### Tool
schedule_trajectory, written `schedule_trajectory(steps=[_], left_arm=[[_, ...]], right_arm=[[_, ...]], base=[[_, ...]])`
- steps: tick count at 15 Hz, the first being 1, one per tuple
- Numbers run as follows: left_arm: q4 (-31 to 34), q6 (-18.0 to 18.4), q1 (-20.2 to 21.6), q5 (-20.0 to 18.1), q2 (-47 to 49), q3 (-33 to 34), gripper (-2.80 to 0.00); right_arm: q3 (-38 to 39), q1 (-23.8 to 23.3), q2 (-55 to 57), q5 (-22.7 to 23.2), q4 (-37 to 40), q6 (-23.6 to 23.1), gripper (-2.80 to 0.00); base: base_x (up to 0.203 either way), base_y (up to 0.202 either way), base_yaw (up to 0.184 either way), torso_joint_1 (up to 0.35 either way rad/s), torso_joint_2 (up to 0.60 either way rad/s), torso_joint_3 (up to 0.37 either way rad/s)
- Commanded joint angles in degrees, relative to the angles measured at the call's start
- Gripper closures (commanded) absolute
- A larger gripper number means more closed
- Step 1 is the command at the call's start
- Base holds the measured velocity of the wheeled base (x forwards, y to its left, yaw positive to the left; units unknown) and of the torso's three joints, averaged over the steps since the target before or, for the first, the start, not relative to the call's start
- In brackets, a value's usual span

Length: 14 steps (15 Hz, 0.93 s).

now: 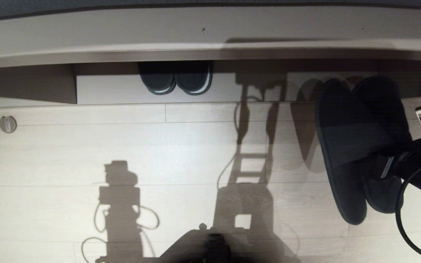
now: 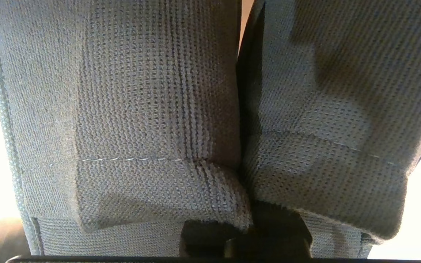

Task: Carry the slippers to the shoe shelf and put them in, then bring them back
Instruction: Place the slippers into the shoe cabinet

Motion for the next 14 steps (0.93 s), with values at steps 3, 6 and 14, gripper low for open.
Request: schedule_trajectory(steps=[3,6,14], left_arm=[[0.0,0.0,0.0,0.0,-0.1,0.0,0.00],[0.0,0.0,0.0,0.0,-0.1,0.0,0.00],[0.0,0.0,0.0,0.0,0.0,0.0,0.00]], right_arm=[[-2.7,0.3,3.7,-0.2,-1.3,-0.1,0.00],[-11.3,0.5,7.9,-0.5,-1.6,0.0,0.00],[-29.4,0.4,19.4,-0.6,-2.7,0.1,0.00]], base=[[0.000,0.000,0.000,0.000,0.00,0.000],[0.000,0.000,0.000,0.000,0.00,0.000],[0.000,0.000,0.000,0.000,0.00,0.000]])
